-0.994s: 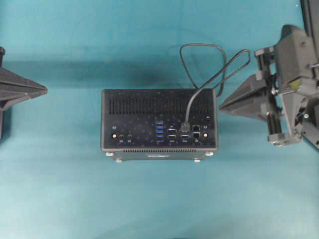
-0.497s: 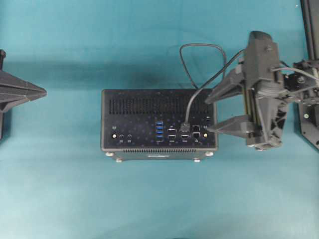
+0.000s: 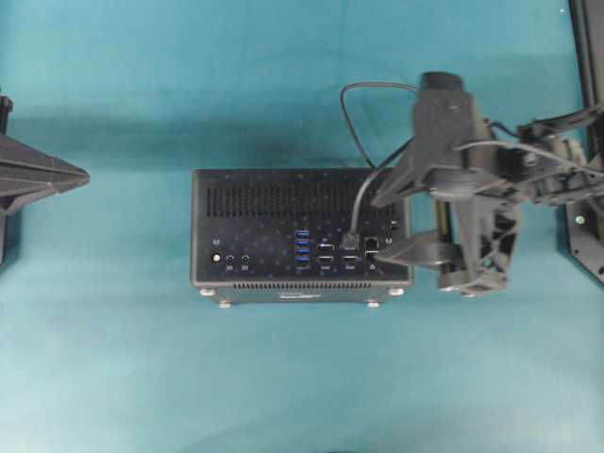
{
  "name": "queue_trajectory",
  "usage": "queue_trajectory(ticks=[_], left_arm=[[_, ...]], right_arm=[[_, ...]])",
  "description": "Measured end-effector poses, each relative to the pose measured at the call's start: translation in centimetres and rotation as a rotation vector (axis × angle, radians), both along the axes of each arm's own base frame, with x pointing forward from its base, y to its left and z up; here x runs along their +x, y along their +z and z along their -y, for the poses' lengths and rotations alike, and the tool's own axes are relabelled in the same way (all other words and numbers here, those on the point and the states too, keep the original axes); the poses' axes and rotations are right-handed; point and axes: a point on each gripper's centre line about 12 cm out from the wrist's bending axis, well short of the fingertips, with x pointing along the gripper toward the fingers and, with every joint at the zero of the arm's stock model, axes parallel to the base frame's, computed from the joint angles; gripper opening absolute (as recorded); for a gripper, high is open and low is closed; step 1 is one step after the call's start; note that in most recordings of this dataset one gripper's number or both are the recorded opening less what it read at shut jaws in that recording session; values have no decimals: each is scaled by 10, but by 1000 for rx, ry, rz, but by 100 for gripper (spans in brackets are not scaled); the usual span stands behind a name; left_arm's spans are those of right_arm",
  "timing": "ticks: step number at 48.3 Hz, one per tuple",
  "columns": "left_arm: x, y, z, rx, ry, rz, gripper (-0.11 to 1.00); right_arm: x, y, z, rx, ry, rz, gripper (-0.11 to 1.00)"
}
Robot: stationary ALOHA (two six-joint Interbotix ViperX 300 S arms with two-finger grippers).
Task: Insert the USB into the PC box with both arms.
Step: 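Move the right gripper over the box toward the black USB plug, then lower the right gripper and close it on the USB plug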
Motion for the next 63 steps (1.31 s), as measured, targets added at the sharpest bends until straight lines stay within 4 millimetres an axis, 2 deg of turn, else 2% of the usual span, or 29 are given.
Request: queue_trajectory(ticks=[10,27,39,50,63], left_arm=[[0,0,0,1,0,2,0],[0,-2,0,-1,0,-3,0],[0,-3,0,-1,0,-5,0],[-1,-4,0,-1,0,-6,0],[-2,-6,1,-7,-7,-10,0]], right_arm=[[11,1,-3,33,-53,-51,77],[17,-3,-5,-32,-129,-63,76],[21,-8,-8,-43,-143,-62,70],[21,-7,-10,-44,-138,-56,57],[23,-5,-11,-33,-134,-31,30]])
